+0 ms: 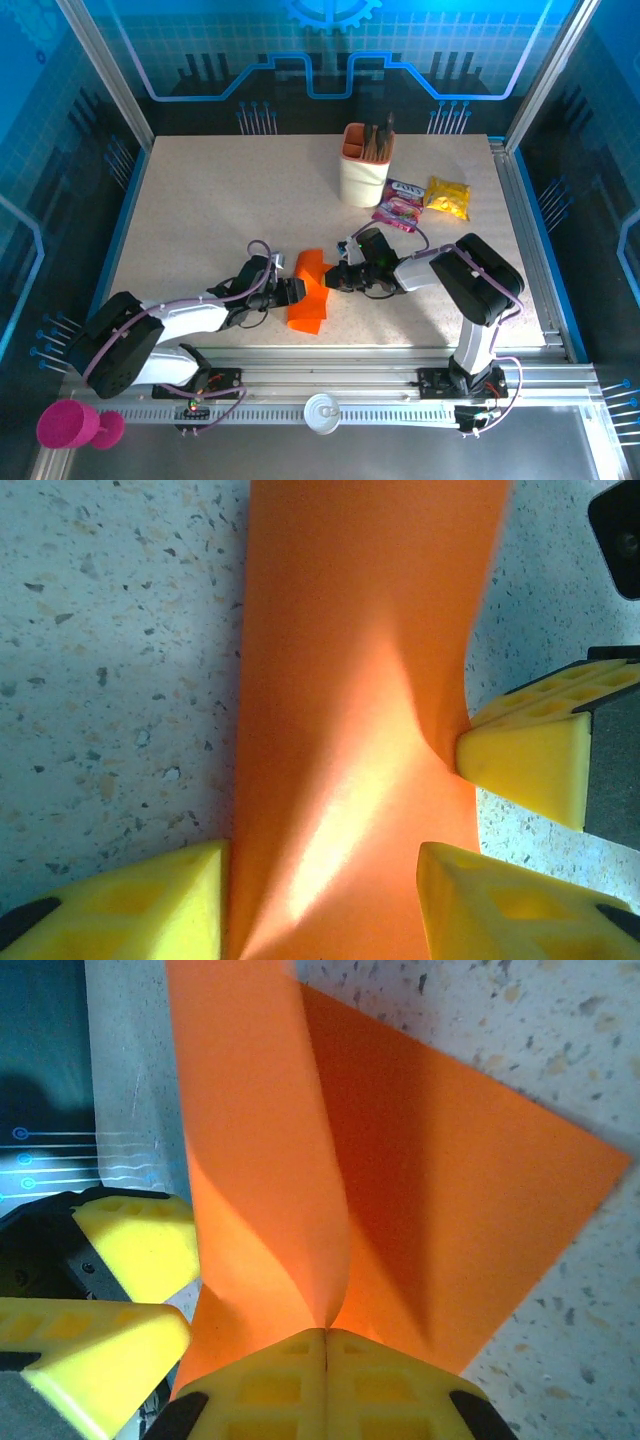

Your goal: Fold a paper plane with a square sheet of paper (pick it up from the middle)

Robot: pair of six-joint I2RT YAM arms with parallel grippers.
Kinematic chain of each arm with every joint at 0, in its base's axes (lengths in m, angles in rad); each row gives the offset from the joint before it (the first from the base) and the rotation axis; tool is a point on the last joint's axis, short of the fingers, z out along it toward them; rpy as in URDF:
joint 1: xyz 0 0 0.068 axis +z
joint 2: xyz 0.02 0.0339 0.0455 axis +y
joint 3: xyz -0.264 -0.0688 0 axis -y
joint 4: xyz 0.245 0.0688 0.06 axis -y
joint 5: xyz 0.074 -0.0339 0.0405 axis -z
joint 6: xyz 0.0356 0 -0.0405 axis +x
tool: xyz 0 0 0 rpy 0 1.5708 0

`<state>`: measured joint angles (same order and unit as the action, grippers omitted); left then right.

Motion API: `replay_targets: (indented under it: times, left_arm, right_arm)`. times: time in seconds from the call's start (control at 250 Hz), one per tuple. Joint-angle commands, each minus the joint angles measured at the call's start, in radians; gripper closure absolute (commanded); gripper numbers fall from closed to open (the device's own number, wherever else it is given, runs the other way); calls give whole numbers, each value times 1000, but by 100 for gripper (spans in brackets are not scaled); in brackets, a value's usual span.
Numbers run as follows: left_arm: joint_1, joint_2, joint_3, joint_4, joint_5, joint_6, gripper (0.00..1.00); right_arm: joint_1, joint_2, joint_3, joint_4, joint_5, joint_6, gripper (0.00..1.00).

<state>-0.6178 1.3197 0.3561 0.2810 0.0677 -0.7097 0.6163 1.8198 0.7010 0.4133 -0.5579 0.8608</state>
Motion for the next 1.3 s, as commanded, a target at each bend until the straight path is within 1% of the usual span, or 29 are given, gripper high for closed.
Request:
replay_targets:
  times: [0.0,0.112,0.16,0.24,0.328,0.463,0.655,0.727,0.819,0.903,1.083,1.298]
  left_arm:
    - [-8,7,0,17,4,-14,47]
    - [-9,3,4,-2,-2,-6,48]
    - [-10,1,4,-10,-4,-4,49]
    - [-10,3,3,-24,-11,1,50]
    - [-10,10,5,-39,-11,7,52]
    - [-11,21,7,-57,-14,16,55]
    - [-13,15,7,-75,-31,18,56]
    - [-14,8,9,-74,-29,13,53]
    - [-14,-5,9,-73,-30,7,49]
    - [-14,-21,9,-80,-33,10,47]
    - [-16,-45,10,-95,-37,13,47]
    - [-16,-60,-18,-57,-38,-11,47]
  right_arm:
    - [14,-5,-20,23,-4,12,100]
    - [14,-22,-34,21,0,14,100]
    - [14,-30,-37,16,3,14,93]
    - [14,-43,-43,9,5,13,76]
    - [11,-57,-42,-9,13,4,71]
    - [-3,-80,-34,-49,18,-16,68]
    - [-24,-110,-20,-105,23,-42,67]
    - [-24,-116,-17,-111,16,-48,66]
    - [-18,-114,-15,-104,-3,-46,63]
    - [-7,-114,-11,-97,-7,-42,60]
    - [20,-89,11,-85,-6,-29,61]
    - [38,-33,11,26,-39,48,66]
